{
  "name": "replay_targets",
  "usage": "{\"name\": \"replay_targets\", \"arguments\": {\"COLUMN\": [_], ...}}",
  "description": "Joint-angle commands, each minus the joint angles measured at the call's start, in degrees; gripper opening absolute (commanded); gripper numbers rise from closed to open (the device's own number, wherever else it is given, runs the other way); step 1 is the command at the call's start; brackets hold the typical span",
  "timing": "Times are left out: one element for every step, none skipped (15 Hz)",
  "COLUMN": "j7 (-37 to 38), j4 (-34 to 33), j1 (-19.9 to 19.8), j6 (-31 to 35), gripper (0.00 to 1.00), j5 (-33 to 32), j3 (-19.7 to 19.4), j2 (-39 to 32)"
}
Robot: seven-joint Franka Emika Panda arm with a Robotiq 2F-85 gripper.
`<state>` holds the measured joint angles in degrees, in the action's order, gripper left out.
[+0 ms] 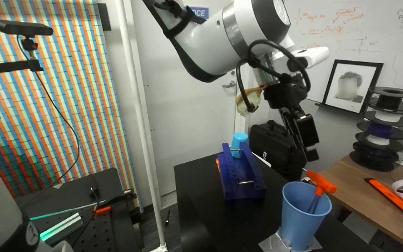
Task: Put the orange objects inside the blue cup on the right
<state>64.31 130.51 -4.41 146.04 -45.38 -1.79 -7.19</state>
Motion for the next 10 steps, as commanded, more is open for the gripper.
{"name": "replay_targets", "arguments": {"j7": [-8.0,-10.5,-13.8,-18.0,-22.7,-27.0,-31.3,-35.7,-39.9,-33.8], "j4": [7.2,9.0,10.6,12.2,13.5,14.7,15.6,16.5,17.0,14.8], "j1": [2.1,2.8,3.5,4.4,5.5,6.8,7.8,8.9,11.9,6.3], "j6": [1.7,2.0,2.2,1.9,0.8,-0.4,-1.4,-2.6,-3.9,-2.0], "gripper": [0.98,1.00,1.00,1.00,1.00,1.00,1.00,1.00,1.00,1.00], "j5": [2.9,3.8,5.6,8.5,12.8,17.1,20.7,25.0,28.4,24.5], "j3": [0.5,1.1,1.8,2.5,3.2,3.8,4.5,5.1,3.3,7.1], "j2": [11.1,13.7,16.0,18.2,20.1,21.8,23.2,24.4,25.3,21.5]}}
